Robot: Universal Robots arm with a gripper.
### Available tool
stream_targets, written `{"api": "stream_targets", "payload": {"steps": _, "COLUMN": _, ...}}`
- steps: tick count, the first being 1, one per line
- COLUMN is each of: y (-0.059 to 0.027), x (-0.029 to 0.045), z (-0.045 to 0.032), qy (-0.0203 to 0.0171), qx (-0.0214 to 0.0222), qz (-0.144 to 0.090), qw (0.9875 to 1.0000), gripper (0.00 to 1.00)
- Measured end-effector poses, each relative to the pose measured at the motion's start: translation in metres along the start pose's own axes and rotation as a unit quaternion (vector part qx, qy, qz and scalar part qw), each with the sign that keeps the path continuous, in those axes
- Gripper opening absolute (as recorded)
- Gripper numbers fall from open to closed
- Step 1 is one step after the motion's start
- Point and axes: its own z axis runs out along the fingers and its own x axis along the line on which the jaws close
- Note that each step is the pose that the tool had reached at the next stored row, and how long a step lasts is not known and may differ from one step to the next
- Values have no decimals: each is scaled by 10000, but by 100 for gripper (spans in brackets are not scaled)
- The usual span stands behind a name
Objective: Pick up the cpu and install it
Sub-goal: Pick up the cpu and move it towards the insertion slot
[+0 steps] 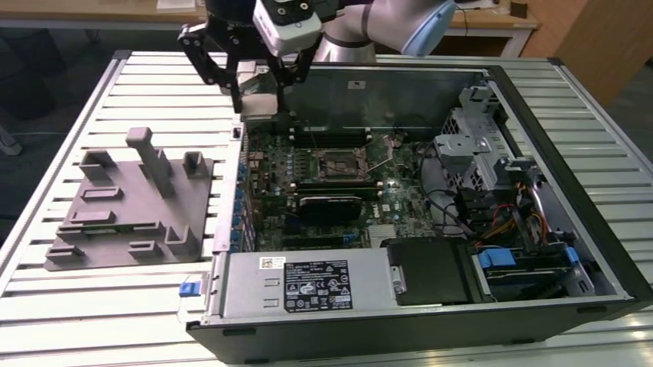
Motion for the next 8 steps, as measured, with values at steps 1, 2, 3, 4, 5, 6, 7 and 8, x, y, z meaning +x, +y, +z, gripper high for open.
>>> {"api": "stream_targets", "payload": {"steps": 1, "y": 4, "x": -22, "z": 3, "qy": 1, "qx": 0, "qz": 0, "qw": 10000, "gripper": 54}}
{"api": "stream_targets", "payload": {"steps": 2, "y": 12, "x": -46, "z": 7, "qy": 0, "qx": -1, "qz": 0, "qw": 10000, "gripper": 54}}
{"api": "stream_targets", "payload": {"steps": 3, "y": 20, "x": -68, "z": 11, "qy": 0, "qx": -1, "qz": 0, "qw": 10000, "gripper": 54}}
{"api": "stream_targets", "payload": {"steps": 4, "y": 27, "x": -88, "z": 13, "qy": 0, "qx": -1, "qz": 0, "qw": 10000, "gripper": 54}}
{"api": "stream_targets", "payload": {"steps": 5, "y": 38, "x": -112, "z": 16, "qy": 0, "qx": -1, "qz": 0, "qw": 10000, "gripper": 54}}
{"api": "stream_targets", "payload": {"steps": 6, "y": 50, "x": -135, "z": 18, "qy": -1, "qx": -1, "qz": 0, "qw": 10000, "gripper": 54}}
{"api": "stream_targets", "payload": {"steps": 7, "y": 61, "x": -158, "z": 20, "qy": -1, "qx": -1, "qz": 0, "qw": 10000, "gripper": 54}}
{"api": "stream_targets", "payload": {"steps": 8, "y": 74, "x": -182, "z": 22, "qy": -1, "qx": 0, "qz": 0, "qw": 10000, "gripper": 54}}
